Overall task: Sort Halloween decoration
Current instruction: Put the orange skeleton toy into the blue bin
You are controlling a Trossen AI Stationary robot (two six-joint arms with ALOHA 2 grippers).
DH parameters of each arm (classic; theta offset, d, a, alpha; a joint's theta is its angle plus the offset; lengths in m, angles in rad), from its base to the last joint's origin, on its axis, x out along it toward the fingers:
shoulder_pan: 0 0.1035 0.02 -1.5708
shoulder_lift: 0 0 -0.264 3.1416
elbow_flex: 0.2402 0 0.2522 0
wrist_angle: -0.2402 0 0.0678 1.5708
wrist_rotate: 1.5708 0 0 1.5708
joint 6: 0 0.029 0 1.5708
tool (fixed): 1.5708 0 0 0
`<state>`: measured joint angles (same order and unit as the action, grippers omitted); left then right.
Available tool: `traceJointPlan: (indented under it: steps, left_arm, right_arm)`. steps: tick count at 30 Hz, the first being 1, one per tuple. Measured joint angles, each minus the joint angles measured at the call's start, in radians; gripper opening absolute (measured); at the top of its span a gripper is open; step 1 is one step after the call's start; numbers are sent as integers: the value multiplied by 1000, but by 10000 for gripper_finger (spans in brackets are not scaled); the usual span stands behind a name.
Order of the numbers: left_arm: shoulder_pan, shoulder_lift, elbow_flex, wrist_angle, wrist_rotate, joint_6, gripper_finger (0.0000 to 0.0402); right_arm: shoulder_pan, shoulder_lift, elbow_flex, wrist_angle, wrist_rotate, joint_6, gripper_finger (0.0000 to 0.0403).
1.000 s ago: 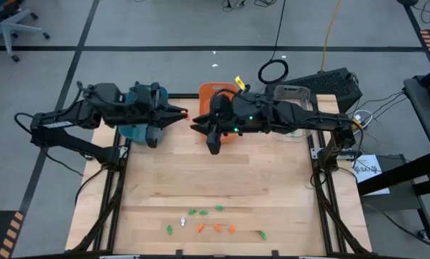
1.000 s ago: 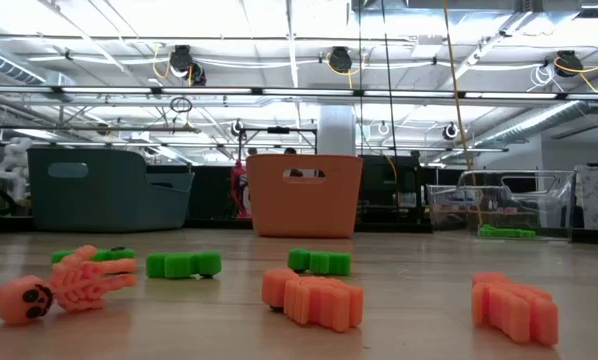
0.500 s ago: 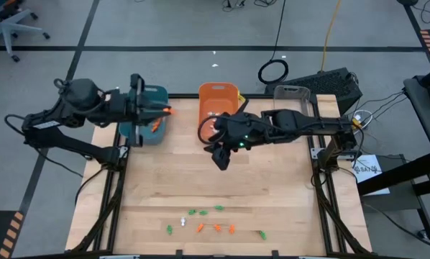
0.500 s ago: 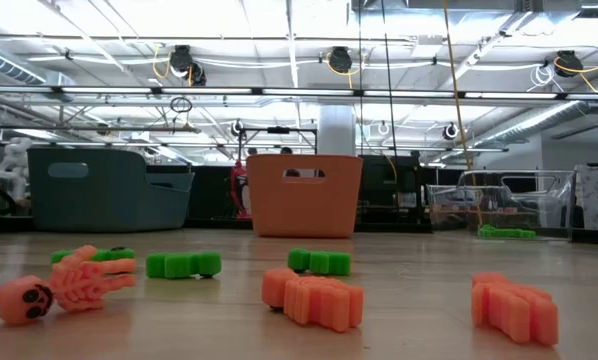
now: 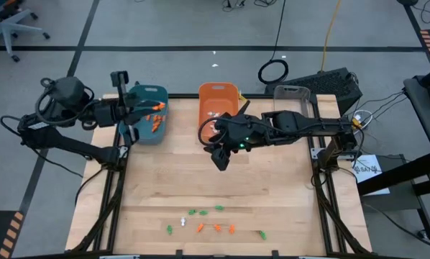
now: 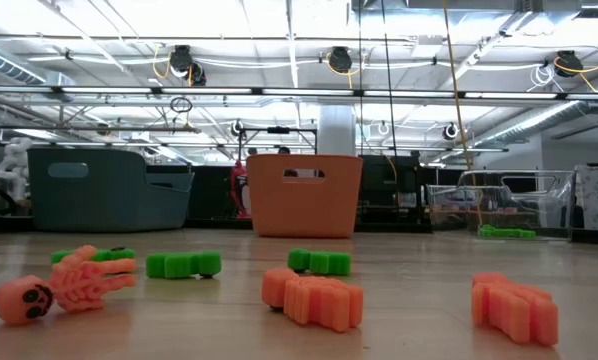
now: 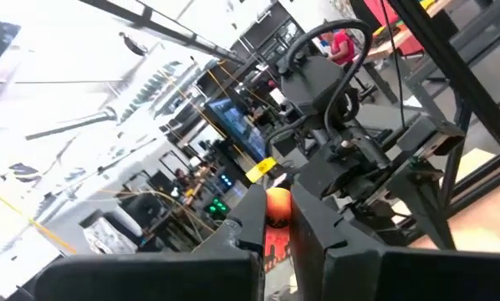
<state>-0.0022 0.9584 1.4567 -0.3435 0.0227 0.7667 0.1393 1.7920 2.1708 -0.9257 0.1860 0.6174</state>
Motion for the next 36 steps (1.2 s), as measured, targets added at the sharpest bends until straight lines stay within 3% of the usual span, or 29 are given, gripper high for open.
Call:
traceJointPlan:
  steps: [11,20,23,30,36]
  left_arm:
    - [0,-17,0,4,-69,-33,25]
    - [3,-17,0,-5,-243,-487,25]
    - [25,-17,0,-43,-281,-705,25]
    - [174,-14,0,-375,-323,-988,25]
    - [344,14,0,-671,-332,-1146,25]
  right_arm:
    - [-9,0,0,-1,1,-58,169]
    - [-45,0,0,-7,1,-141,169]
    - [-72,0,0,-8,-3,-143,169]
    - [-145,0,0,-40,-108,-213,169]
    - [-211,0,0,-124,-110,-335,169]
